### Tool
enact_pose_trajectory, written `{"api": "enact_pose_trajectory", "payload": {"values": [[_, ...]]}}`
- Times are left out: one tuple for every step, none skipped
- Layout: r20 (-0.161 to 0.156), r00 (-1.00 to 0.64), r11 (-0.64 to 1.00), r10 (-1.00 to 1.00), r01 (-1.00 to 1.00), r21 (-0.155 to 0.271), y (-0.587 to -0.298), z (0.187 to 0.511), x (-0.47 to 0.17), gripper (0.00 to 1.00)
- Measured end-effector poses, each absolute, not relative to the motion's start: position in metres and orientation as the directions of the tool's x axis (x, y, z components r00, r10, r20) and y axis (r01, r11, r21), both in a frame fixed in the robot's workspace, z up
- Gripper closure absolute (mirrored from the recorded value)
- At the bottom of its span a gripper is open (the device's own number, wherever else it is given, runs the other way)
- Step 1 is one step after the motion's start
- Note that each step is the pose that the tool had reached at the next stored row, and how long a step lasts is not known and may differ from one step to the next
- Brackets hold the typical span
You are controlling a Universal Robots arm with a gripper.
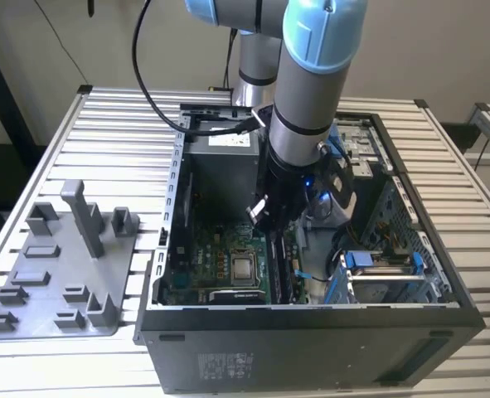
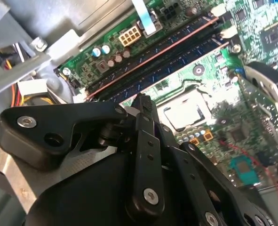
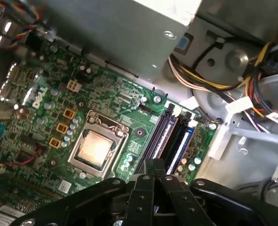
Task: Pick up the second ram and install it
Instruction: 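Press down the second ram until it locks into place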
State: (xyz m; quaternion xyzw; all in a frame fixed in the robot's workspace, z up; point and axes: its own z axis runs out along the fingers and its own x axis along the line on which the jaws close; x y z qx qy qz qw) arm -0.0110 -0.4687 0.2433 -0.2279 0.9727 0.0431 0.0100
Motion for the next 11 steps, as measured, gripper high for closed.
{"api": "enact_pose_trajectory", "payload": {"values": [[-0.04, -0.888, 0.885, -0.458, -0.46, 0.079, -0.4687, 0.2432, -0.011, 0.89], [-0.041, -0.88, 0.876, -0.474, -0.476, 0.078, -0.4687, 0.2432, -0.011, 0.89], [-0.042, -0.87, 0.867, -0.491, -0.493, 0.078, -0.4687, 0.2432, -0.0111, 0.89], [-0.043, -0.861, 0.858, -0.506, -0.508, 0.077, -0.4687, 0.2432, -0.011, 0.89], [-0.045, -0.852, 0.849, -0.522, -0.524, 0.076, -0.4687, 0.2432, -0.011, 0.89], [-0.046, -0.842, 0.839, -0.537, -0.539, 0.076, -0.4686, 0.2432, -0.011, 0.89], [-0.047, -0.832, 0.829, -0.552, -0.554, 0.075, -0.4686, 0.2432, -0.011, 0.89], [-0.048, -0.822, 0.819, -0.567, -0.569, 0.074, -0.4687, 0.2432, -0.011, 0.89], [-0.049, -0.812, 0.808, -0.582, -0.584, 0.073, -0.4686, 0.2432, -0.011, 0.89], [-0.05, -0.801, 0.797, -0.597, -0.599, 0.073, -0.4687, 0.2432, -0.011, 0.89], [-0.051, -0.79, 0.787, -0.611, -0.613, 0.072, -0.4686, 0.2432, -0.011, 0.89]]}}
